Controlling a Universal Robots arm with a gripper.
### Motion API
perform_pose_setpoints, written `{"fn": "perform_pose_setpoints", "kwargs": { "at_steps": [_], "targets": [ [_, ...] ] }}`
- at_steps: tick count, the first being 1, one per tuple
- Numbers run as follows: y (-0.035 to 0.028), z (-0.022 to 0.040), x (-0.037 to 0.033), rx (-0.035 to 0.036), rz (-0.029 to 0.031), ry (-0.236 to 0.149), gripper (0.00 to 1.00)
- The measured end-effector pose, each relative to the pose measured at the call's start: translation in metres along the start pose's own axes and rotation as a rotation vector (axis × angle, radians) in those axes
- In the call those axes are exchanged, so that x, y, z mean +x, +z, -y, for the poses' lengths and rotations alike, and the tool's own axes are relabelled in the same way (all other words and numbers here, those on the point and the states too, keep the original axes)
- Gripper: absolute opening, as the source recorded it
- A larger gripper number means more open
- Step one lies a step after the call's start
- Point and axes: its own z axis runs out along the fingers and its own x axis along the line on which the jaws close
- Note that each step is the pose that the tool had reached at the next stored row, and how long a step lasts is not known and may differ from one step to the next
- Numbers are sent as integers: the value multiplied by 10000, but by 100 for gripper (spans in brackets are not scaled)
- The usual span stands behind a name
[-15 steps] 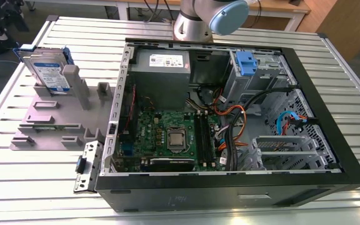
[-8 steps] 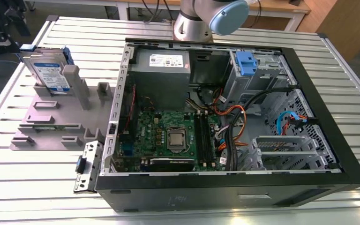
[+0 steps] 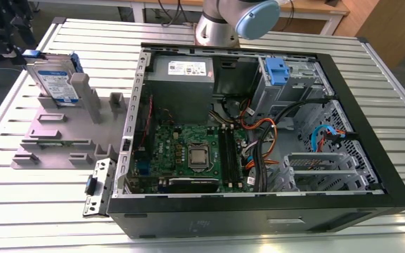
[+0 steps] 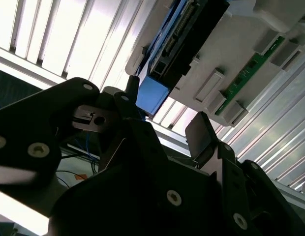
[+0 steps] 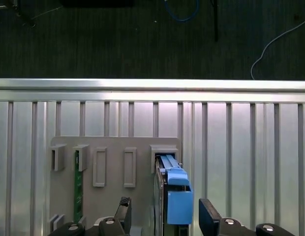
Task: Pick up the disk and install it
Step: 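Pick up the disk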
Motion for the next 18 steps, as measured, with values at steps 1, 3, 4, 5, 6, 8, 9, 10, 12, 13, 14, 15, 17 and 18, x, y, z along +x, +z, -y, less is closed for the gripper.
{"fn": "perform_pose_setpoints", "kwargs": {
  "at_steps": [1,3,4,5,6,8,9,10,12,13,14,15,17,18],
  "targets": [
    [17,3,0,-2,0,0,65],
    [39,7,0,-4,-5,1,65],
    [46,8,0,-4,-7,1,65],
    [54,9,-1,-4,-8,1,65],
    [62,9,-5,-5,-9,1,65],
    [84,9,-11,-3,-6,0,65],
    [98,9,-14,-4,-5,0,65],
    [116,9,-18,-4,-4,1,65],
    [151,10,-21,-4,2,-1,65],
    [169,9,-23,-3,6,0,65],
    [187,9,-24,-4,10,0,64],
    [205,9,-26,-4,14,0,64],
    [232,9,-33,-5,22,2,56],
    [242,9,-37,-4,28,1,56]
  ]
}}
